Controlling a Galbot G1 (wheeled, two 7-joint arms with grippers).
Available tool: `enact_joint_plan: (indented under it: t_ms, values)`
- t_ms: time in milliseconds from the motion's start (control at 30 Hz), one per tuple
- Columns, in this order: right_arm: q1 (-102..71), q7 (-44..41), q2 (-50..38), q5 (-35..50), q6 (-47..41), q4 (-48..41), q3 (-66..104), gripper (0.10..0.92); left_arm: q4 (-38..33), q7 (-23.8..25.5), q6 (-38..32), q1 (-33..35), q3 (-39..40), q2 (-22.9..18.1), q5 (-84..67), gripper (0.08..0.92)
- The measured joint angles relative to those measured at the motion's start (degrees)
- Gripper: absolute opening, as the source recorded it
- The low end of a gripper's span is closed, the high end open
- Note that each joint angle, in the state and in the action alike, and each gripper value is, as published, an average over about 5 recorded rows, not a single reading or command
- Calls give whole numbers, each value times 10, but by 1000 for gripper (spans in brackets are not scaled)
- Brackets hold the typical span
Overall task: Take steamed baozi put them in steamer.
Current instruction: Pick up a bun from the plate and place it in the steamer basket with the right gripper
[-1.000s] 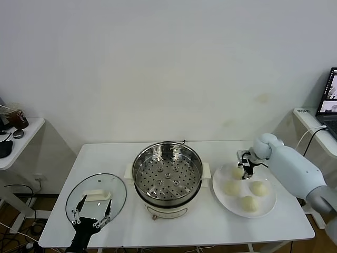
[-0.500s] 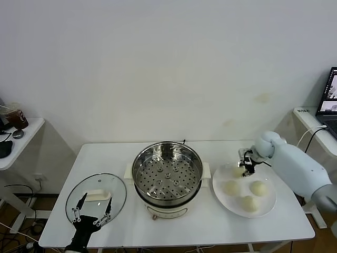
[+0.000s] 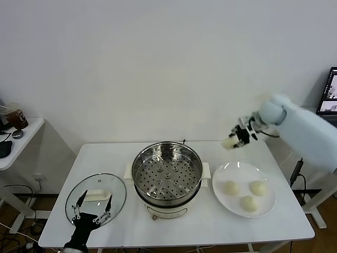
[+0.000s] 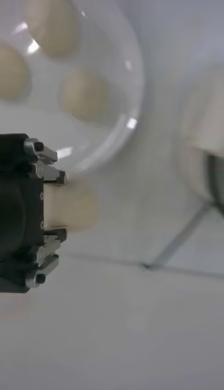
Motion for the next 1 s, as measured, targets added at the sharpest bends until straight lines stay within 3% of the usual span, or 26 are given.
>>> enact_joint_plan:
  t_ms: [433,1000]
  values:
    - [58,-6,148,57,111,4,-113,457,-1,-1,1,5,-19,-6,-5,823]
    - [18,8,266,-76,288,-84,-141,495,1,-2,-1,15,-37,-18,-4,823]
